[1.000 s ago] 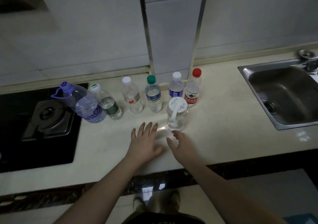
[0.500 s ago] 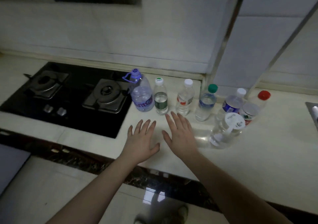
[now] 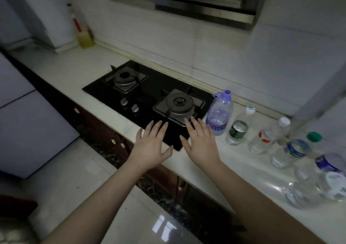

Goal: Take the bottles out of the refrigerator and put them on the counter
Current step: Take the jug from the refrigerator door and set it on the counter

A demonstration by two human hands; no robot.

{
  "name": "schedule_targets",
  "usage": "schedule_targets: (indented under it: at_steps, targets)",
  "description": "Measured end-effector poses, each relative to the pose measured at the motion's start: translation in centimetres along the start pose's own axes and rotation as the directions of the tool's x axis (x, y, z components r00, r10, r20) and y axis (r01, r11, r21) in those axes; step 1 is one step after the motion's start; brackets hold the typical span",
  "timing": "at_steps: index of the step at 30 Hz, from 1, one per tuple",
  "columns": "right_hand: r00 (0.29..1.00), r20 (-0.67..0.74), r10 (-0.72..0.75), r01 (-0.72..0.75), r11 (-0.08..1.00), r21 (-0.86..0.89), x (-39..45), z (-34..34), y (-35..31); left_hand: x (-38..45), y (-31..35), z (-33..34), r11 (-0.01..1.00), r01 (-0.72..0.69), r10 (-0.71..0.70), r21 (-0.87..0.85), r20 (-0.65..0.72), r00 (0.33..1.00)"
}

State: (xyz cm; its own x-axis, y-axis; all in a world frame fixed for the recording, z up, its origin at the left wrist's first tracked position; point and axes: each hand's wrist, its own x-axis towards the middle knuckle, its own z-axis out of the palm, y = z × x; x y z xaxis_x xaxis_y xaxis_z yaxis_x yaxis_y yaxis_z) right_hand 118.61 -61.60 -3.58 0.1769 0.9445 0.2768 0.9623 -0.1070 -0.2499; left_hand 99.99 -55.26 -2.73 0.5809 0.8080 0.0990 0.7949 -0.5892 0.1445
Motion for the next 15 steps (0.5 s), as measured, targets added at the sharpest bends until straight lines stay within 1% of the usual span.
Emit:
schedule_targets:
  at_steps: [3, 9, 12, 15]
  targets:
    - [0.998, 0.004, -0.056, 0.056, 0.998, 0.007, 2.0, 0.0, -4.0, -1.0, -3.5, -1.6, 0.997, 0.072, -0.071, 0.014, -0.046, 0.996]
    - [0.986, 0.057, -0.158, 0.154, 0.985, 0.076, 4.7, 1.3, -12.2, -4.4, -10.3, -4.4, 0.980, 0.196, -0.193, 0.015, -0.112, 0.975]
    - [0.970, 0.070, -0.233, 0.225, 0.969, 0.103, 5.8, 1.9, -16.6, -6.7, -13.6, -5.9, 0.963, 0.271, -0.268, 0.003, -0.132, 0.954]
    - [0.952, 0.089, -0.291, 0.277, 0.950, 0.144, 6.6, 2.6, -20.7, -9.3, -16.9, -7.4, 0.927, 0.373, -0.374, -0.035, -0.147, 0.916]
